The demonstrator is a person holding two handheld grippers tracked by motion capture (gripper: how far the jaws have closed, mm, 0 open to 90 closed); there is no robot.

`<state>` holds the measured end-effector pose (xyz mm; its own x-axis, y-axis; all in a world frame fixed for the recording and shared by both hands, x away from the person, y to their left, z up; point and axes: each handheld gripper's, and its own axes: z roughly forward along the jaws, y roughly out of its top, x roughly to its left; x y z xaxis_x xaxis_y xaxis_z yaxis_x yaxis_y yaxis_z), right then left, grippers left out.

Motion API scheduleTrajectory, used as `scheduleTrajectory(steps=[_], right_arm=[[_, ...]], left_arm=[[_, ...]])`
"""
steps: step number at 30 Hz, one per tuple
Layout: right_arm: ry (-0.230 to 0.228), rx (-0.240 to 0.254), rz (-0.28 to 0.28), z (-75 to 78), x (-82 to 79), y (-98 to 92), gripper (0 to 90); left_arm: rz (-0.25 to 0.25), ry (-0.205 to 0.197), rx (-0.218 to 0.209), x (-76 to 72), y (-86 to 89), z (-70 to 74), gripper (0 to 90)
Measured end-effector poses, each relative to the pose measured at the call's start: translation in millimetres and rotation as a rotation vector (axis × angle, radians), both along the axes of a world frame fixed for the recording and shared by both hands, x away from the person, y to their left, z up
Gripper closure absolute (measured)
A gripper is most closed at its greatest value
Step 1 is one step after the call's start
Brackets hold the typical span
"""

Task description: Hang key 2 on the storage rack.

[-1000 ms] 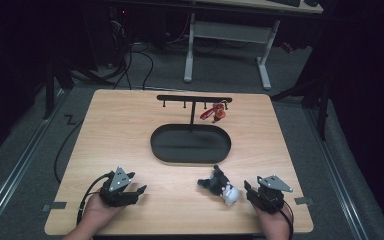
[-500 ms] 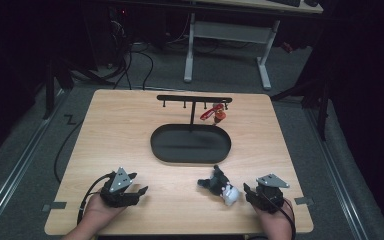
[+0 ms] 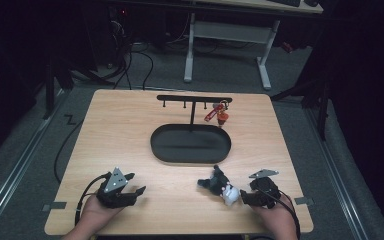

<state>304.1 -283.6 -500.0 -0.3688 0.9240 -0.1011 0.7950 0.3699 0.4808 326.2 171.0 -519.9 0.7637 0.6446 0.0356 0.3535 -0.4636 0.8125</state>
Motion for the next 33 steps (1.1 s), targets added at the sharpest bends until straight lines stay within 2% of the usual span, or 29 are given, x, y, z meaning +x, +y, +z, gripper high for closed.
scheduleTrajectory(steps=[4,11,19,22,25,28,33], right_arm=[[0.080,-0.041,0.024,4.9,1.9,5.9,29.3],[0.202,-0.060,0.029,11.3,9.4,7.0,26.9],[0.310,-0.125,0.077,15.4,16.1,13.0,26.6],[0.347,-0.131,0.101,19.5,16.3,17.0,27.6],[0.355,-0.139,0.124,24.4,15.2,22.3,26.6],[0.368,-0.131,0.130,28.0,14.1,26.6,23.7],[0.388,-0.082,0.179,35.2,11.5,32.7,15.4]], left_arm=[[-0.006,0.003,0.002,-0.3,-0.2,-0.6,36.7],[-0.010,-0.001,-0.006,-0.9,0.3,0.4,36.7],[-0.024,-0.006,-0.007,-2.6,0.8,1.5,36.6],[-0.025,-0.010,0.007,-4.6,1.2,0.8,36.5],[-0.033,-0.022,0.022,-7.5,0.0,0.7,36.7],[-0.036,-0.022,0.018,-8.7,-3.5,2.4,36.7],[-0.060,-0.034,0.036,-8.2,-9.0,1.0,36.6]])
